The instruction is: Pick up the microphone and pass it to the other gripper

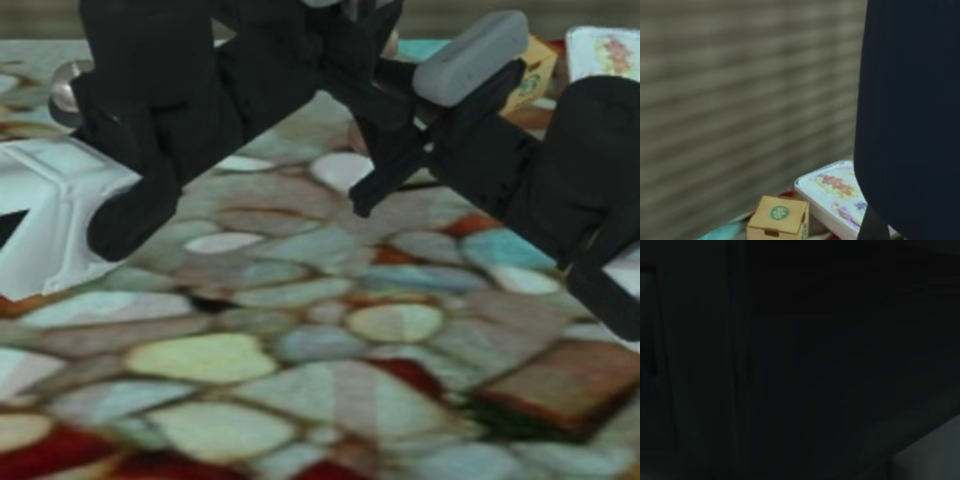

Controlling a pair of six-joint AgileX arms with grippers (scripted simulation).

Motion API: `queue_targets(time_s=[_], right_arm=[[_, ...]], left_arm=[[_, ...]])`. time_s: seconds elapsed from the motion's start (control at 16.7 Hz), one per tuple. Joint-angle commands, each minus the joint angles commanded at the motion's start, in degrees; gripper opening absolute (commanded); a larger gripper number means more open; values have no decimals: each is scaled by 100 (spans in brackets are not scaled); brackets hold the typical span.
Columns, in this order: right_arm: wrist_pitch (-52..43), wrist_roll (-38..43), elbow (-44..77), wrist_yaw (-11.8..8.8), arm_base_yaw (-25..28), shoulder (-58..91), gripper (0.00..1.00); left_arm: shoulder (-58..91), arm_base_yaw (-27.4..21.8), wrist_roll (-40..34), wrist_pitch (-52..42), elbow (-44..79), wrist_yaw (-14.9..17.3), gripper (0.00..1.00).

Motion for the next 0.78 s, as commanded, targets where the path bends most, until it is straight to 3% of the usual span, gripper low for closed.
queue_targets(time_s=[0.78], right_arm=[[0, 0, 0, 0, 0, 0, 98]], left_arm=[[0, 0, 0, 0, 0, 0, 0]])
